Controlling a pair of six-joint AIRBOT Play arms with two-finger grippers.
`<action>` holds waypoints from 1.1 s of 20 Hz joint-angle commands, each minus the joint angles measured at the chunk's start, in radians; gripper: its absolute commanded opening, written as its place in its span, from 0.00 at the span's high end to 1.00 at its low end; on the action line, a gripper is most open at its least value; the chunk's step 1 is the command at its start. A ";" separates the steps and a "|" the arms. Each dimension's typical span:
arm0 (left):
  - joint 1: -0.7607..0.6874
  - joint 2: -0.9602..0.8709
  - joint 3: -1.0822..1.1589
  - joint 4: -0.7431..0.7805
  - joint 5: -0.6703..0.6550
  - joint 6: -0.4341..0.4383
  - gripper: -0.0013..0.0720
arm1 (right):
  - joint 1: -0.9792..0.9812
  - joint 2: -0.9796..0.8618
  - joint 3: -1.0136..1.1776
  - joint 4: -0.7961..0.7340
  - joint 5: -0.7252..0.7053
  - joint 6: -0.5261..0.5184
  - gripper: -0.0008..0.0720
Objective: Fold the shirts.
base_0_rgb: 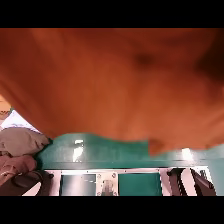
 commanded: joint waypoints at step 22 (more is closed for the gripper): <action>0.047 -0.978 -0.150 -0.070 0.426 -0.101 0.95 | 0.229 -1.073 -0.261 0.080 -0.327 -0.238 0.96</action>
